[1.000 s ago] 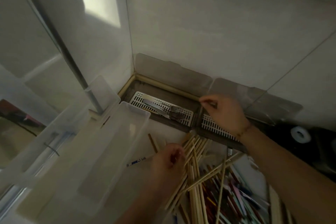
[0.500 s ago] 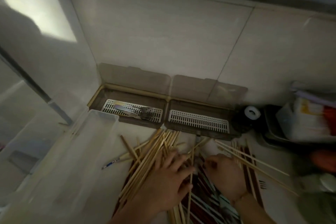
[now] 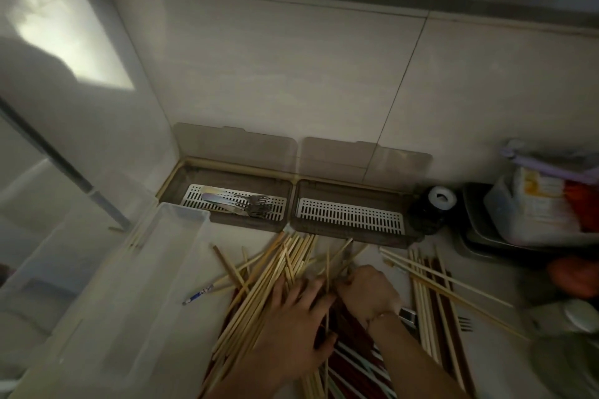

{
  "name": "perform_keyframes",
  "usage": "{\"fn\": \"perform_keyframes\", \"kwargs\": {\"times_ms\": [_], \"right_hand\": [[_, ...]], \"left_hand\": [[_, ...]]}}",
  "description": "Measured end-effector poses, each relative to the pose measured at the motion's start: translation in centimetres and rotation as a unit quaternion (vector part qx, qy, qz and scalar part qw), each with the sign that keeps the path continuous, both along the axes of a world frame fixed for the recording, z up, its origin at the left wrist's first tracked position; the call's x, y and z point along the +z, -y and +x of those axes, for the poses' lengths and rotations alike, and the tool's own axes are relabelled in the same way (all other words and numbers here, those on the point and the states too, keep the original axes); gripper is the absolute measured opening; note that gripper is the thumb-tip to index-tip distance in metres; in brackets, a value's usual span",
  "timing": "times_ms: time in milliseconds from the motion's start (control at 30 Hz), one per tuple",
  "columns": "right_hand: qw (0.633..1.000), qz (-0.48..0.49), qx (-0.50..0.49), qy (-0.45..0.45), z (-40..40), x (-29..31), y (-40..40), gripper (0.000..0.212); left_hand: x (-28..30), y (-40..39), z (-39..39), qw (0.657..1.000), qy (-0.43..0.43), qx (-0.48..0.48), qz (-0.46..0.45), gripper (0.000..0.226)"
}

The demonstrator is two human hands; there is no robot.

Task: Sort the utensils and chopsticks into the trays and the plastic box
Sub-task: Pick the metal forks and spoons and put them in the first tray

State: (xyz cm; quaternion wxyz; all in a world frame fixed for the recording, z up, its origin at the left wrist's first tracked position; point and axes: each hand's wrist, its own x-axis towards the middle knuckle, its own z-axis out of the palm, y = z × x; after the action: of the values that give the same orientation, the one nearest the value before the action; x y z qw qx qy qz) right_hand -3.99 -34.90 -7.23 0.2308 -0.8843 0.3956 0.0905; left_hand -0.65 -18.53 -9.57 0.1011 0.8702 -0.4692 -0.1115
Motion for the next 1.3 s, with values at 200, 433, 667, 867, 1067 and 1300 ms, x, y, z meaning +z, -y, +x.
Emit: {"fn": "perform_keyframes", "kwargs": {"times_ms": [200,433,667,867,1067,1300], "right_hand": [[0.990,0.140,-0.003,0.029,-0.8,0.7,1.8,0.049],[0.945,0.327,0.007,-0.007,-6.3,3.4,4.8,0.035],[0.939,0.335,0.078,-0.026,-8.3,9.7,7.1,0.010],[0.961,0.207,0.157,0.093,2.9,13.9,5.0,0.012],[0.953,0.038,0.284,0.092,16.1,11.3,-1.1,0.014],[0.956,0.112,0.263,0.059,22.7,6.5,-5.7,0.033]], "left_hand": [[0.0,-0.2,0.0,1.000,-0.015,0.012,-0.004,0.065],[0.2,-0.3,0.3,1.000,-0.007,-0.015,-0.011,0.065],[0.2,-1.1,0.8,0.999,0.007,-0.030,-0.019,0.063],[1.2,-1.2,1.2,1.000,0.011,-0.024,0.006,0.061],[1.2,-0.2,1.2,0.999,0.030,-0.017,0.022,0.058],[-0.3,0.5,0.7,0.999,0.030,0.013,-0.025,0.036]]}}
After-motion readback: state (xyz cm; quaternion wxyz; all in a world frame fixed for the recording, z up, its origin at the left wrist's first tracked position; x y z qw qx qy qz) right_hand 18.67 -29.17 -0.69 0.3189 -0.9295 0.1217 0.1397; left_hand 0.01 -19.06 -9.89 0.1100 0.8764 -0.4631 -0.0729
